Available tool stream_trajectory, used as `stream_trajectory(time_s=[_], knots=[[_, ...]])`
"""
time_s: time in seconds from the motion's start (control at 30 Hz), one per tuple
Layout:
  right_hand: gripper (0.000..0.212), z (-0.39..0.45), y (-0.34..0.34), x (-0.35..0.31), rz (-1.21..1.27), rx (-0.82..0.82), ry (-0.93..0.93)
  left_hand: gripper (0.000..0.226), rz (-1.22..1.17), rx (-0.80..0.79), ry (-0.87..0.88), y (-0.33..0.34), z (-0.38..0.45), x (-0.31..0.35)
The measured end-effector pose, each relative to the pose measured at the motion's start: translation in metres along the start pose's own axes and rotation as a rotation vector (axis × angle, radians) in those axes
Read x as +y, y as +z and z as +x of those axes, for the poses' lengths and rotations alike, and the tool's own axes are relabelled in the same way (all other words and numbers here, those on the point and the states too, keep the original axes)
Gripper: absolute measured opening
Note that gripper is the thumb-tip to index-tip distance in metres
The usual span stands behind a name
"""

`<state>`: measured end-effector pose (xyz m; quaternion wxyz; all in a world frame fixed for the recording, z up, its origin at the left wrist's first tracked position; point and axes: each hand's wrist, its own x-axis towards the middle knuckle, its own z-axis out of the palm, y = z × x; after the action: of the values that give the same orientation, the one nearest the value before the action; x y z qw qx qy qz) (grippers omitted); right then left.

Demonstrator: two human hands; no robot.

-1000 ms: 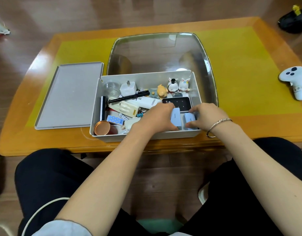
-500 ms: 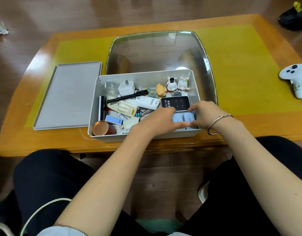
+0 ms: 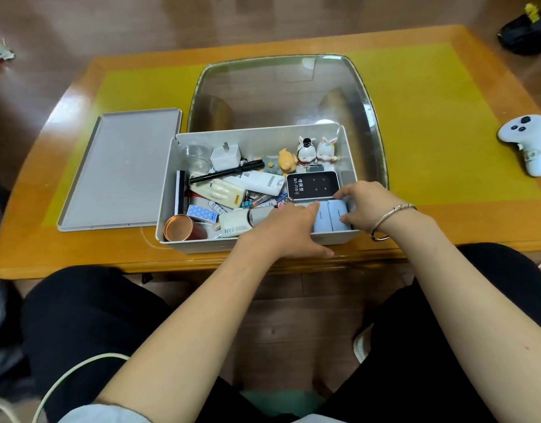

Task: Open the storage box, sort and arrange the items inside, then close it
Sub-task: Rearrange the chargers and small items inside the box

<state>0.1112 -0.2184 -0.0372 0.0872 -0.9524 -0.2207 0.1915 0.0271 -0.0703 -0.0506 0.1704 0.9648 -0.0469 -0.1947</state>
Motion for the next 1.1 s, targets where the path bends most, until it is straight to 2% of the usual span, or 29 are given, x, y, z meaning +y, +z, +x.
stream_trajectory(time_s=[0.07, 0.2, 0.37, 0.5, 0.6, 0.73, 0.87, 1.0, 1.1], knots=[[0.042, 0.001, 0.000, 0.001, -0.014, 0.000, -0.009, 0.103, -0.036, 0.001, -0.016, 0.001, 0.001, 0.002], [0.040, 0.001, 0.002, 0.002, -0.030, 0.017, 0.001, 0.072, 0.030, 0.049, -0.003, -0.002, 0.005, 0.003], [0.040, 0.001, 0.004, 0.000, -0.004, 0.034, 0.022, 0.074, 0.063, 0.099, 0.027, 0.002, 0.001, 0.005], [0.039, -0.001, 0.004, 0.000, 0.008, 0.077, 0.030, 0.049, 0.093, 0.198, 0.075, 0.005, -0.009, 0.005], [0.035, -0.001, 0.002, -0.002, 0.004, 0.094, 0.047, 0.039, 0.130, 0.205, 0.104, 0.004, -0.012, 0.006], [0.042, -0.005, 0.000, -0.009, -0.011, 0.144, 0.056, 0.038, 0.180, 0.207, 0.128, 0.005, -0.014, 0.007], [0.051, -0.012, -0.003, -0.019, -0.078, 0.290, 0.060, 0.046, 0.205, 0.279, 0.125, 0.009, -0.021, 0.004], [0.049, -0.013, -0.007, -0.031, -0.055, 0.419, -0.026, 0.062, 0.191, 0.380, 0.082, 0.007, -0.034, -0.002], [0.042, -0.010, -0.007, -0.042, -0.012, 0.467, -0.112, 0.060, 0.171, 0.502, 0.012, -0.001, -0.045, -0.014]])
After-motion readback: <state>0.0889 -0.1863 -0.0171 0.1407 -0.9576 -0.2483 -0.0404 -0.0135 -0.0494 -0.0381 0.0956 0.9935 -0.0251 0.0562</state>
